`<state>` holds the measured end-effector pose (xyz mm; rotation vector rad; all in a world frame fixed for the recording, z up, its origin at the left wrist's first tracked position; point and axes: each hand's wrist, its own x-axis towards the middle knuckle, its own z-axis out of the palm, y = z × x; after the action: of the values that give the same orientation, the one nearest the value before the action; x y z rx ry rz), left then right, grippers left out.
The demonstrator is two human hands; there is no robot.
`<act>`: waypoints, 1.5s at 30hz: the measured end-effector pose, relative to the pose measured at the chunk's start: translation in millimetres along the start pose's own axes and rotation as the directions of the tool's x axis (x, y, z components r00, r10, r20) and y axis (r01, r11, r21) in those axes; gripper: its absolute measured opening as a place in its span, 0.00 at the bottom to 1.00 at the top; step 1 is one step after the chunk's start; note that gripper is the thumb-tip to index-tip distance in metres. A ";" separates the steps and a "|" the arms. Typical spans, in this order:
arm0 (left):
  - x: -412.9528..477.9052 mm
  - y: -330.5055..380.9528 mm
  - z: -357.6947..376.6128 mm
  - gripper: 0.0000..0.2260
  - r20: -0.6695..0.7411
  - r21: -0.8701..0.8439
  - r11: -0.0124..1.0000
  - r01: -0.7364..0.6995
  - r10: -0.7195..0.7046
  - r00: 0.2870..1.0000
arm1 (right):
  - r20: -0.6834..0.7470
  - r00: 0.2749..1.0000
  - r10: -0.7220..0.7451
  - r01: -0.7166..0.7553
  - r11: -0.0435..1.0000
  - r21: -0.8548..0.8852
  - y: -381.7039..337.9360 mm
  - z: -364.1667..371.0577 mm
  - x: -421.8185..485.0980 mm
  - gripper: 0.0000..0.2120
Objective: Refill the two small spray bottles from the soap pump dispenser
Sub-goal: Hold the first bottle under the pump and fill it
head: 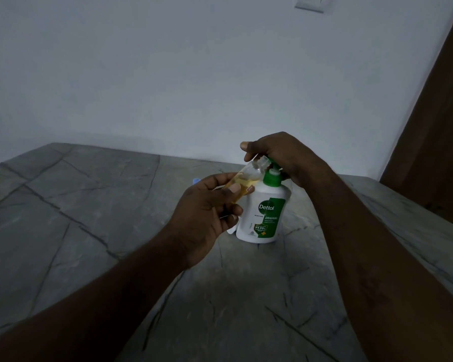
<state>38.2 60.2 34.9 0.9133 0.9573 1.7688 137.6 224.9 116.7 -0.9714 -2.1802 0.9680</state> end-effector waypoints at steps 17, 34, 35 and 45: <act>0.3 2.3 0.3 0.25 -0.014 0.013 1.000 0.003 -0.002 1.000 | -0.061 0.996 -0.059 0.059 0.998 0.004 1.1 0.0 0.8 0.17; 1.9 0.9 -1.3 0.25 -0.030 0.029 1.000 0.011 -0.010 0.999 | 0.041 0.998 0.046 -0.049 0.995 0.088 2.3 4.1 -1.3 0.11; 1.1 0.8 -0.9 0.25 -0.030 0.030 0.999 0.011 -0.010 0.999 | 0.038 0.998 0.041 -0.044 0.995 0.089 2.5 4.2 -1.8 0.12; 0.1 1.4 -1.0 0.24 -0.025 0.030 1.000 0.004 -0.003 1.000 | -0.040 0.998 -0.045 0.046 0.999 0.014 0.0 -0.8 0.2 0.18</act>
<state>36.8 59.7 35.8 0.9099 1.0039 1.7706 138.1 225.3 117.2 -0.9227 -2.1499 0.9346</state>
